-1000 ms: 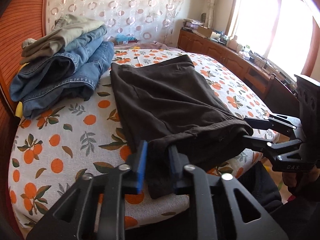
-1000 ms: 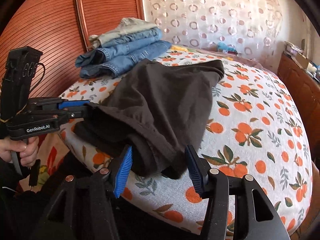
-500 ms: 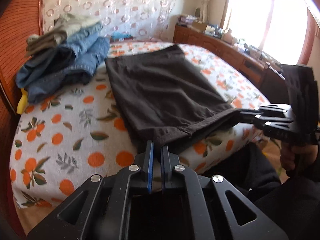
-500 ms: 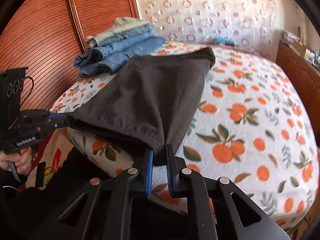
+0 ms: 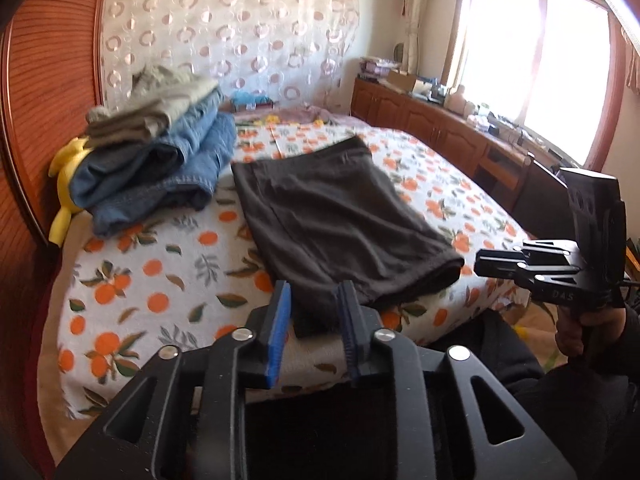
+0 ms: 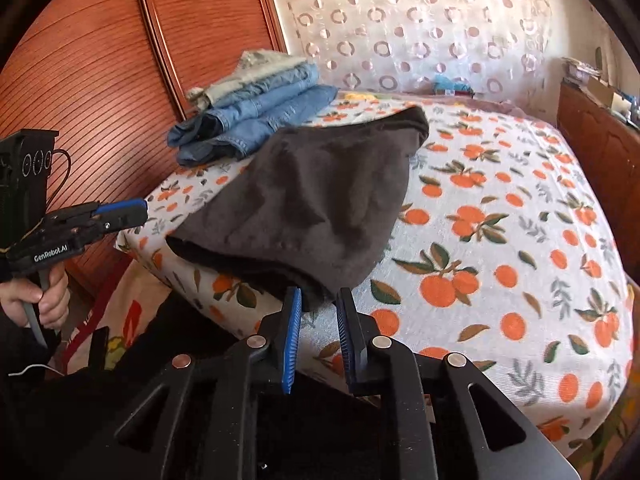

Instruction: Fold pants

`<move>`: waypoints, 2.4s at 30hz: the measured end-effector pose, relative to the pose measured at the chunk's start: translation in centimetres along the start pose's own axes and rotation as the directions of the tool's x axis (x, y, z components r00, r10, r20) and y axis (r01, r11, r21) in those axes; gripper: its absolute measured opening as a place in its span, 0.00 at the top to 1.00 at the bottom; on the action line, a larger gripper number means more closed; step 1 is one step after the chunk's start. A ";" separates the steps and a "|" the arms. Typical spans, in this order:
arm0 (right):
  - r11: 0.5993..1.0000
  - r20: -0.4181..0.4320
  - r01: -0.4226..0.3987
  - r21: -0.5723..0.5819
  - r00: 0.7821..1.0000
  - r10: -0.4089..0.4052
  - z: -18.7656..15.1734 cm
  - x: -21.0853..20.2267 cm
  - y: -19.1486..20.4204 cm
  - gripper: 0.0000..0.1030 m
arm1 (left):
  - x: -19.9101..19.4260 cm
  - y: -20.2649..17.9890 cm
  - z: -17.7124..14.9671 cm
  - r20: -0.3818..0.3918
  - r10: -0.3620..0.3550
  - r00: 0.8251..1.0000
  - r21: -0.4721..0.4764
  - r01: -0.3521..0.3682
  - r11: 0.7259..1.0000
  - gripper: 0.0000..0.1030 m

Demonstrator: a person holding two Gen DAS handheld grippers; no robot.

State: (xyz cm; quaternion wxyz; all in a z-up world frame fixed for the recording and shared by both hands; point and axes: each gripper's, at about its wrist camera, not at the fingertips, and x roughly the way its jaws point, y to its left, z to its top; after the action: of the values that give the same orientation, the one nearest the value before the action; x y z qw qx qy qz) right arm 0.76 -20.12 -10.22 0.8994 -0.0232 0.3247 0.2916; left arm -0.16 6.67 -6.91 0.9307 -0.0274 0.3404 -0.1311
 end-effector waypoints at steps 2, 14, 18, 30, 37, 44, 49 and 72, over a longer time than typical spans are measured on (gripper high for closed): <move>1.000 0.019 0.004 0.000 1.000 -0.004 0.4 -0.4 -0.1 0.81 | 0.4 0.1 0.4 0.003 0.000 1.000 -0.009 0.000 1.000 0.65; 0.999 0.001 0.030 0.035 1.000 -0.031 1.5 3.1 -0.9 0.73 | 6.2 0.0 0.3 -0.105 0.016 0.994 -0.043 -0.020 0.999 0.62; 0.998 -0.025 0.031 0.059 0.999 -0.030 1.1 3.7 -1.1 0.68 | 6.8 0.6 -0.9 -0.150 0.035 0.988 -0.062 -0.045 0.997 0.62; 0.997 -0.051 0.028 0.069 0.998 -0.024 0.4 3.5 -1.0 0.61 | 6.2 -0.1 -2.3 -0.111 0.048 0.993 -0.048 -0.053 0.997 0.62; 0.998 -0.059 0.008 0.069 0.998 -0.004 0.4 3.9 -0.8 0.61 | 6.2 -0.3 -2.5 -0.100 0.044 0.994 -0.039 -0.048 0.998 0.68; 0.998 -0.051 0.006 0.067 0.999 -0.003 0.0 3.8 -0.6 0.61 | 6.1 -0.5 -2.7 -0.089 0.037 0.995 -0.040 -0.041 0.998 0.68; 0.998 -0.044 0.002 0.069 0.999 0.001 -0.1 3.9 -0.6 0.69 | 6.0 -0.3 -2.8 -0.082 0.020 0.996 -0.052 -0.025 0.998 0.71; 0.996 -0.009 -0.056 0.067 0.998 0.057 -1.1 0.8 -1.0 0.87 | 3.6 -1.6 -3.0 -0.106 -0.072 0.992 -0.061 0.066 0.996 0.90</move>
State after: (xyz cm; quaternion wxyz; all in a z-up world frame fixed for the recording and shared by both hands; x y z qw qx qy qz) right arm 1.17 -20.83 -11.73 0.8893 0.0142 0.3398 0.3057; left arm 0.17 4.30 -11.24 0.9045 -0.0587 0.3929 -0.1548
